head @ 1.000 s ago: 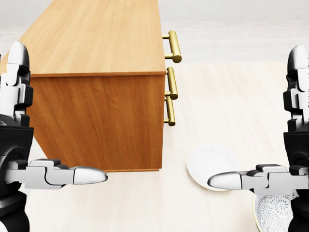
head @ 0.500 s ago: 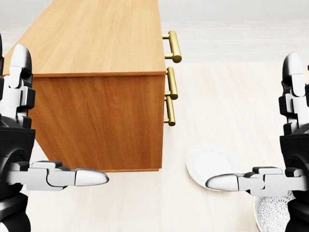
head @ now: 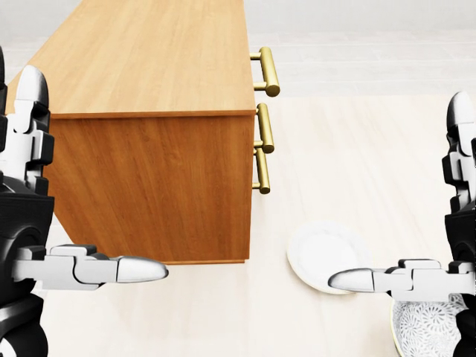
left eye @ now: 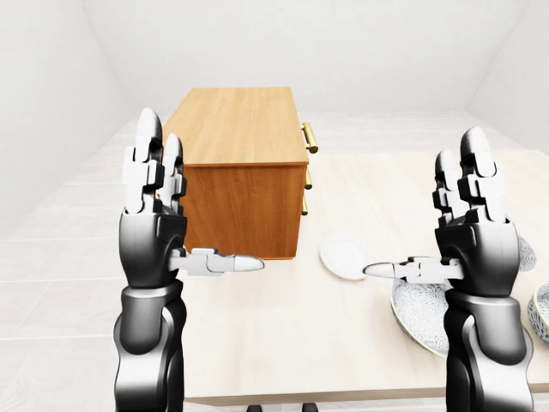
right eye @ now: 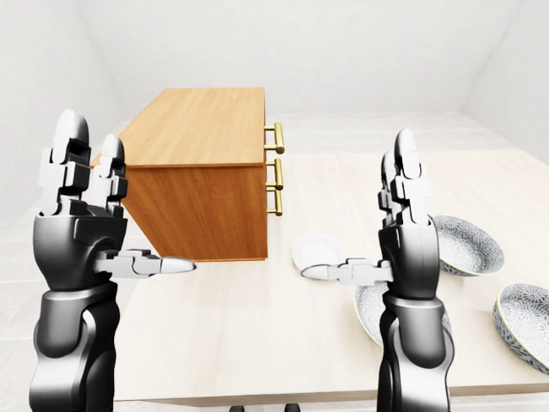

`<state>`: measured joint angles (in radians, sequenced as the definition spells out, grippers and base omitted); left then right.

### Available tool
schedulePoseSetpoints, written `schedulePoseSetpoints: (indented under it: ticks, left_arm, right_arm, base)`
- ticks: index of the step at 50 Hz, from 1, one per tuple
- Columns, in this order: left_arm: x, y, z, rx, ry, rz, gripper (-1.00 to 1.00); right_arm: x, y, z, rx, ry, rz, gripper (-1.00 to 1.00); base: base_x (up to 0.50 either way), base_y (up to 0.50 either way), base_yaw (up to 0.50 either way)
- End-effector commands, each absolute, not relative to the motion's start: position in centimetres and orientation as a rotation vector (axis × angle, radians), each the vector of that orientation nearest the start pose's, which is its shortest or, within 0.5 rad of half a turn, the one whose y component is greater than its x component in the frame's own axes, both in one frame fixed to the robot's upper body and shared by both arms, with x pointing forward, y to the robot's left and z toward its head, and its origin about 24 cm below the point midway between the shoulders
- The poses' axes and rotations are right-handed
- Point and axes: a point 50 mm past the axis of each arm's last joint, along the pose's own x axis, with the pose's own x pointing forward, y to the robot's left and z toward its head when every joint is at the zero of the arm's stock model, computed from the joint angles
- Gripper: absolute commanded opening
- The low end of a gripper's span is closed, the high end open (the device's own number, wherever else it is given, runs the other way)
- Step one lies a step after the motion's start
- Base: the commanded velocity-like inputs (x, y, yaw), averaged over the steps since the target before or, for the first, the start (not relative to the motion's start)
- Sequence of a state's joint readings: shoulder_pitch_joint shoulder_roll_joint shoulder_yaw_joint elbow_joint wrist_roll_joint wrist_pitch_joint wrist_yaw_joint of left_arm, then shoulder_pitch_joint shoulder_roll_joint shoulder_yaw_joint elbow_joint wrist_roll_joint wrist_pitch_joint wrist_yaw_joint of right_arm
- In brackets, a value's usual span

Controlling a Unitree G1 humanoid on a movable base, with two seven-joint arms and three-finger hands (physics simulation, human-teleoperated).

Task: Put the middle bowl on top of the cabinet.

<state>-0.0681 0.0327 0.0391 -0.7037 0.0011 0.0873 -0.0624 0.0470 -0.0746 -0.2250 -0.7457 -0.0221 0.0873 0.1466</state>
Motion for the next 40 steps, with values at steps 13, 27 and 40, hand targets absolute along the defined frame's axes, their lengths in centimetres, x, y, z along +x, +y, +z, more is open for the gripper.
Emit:
schedulePoseSetpoints:
  ticks: [13, 27, 40]
  left_arm:
    - [21.8, 14.8, 19.8, 0.056, -0.657, -0.057, 1.0]
    - [21.8, 14.7, 19.6, 0.052, -0.647, -0.06, 1.0]
    - [21.7, 14.8, 19.2, 0.051, -0.627, -0.064, 1.0]
  right_arm:
    - [20.9, -19.4, 17.0, -0.567, -0.445, -0.167, 1.0]
    - [21.1, -19.6, 17.2, -0.651, -0.431, -0.195, 1.0]
    - [21.0, -19.3, 17.9, -0.768, -0.439, -0.209, 1.0]
  base:
    - [0.0, 0.0, 0.0]
    - [0.0, 0.0, 0.0]
    - [0.0, 0.0, 0.0]
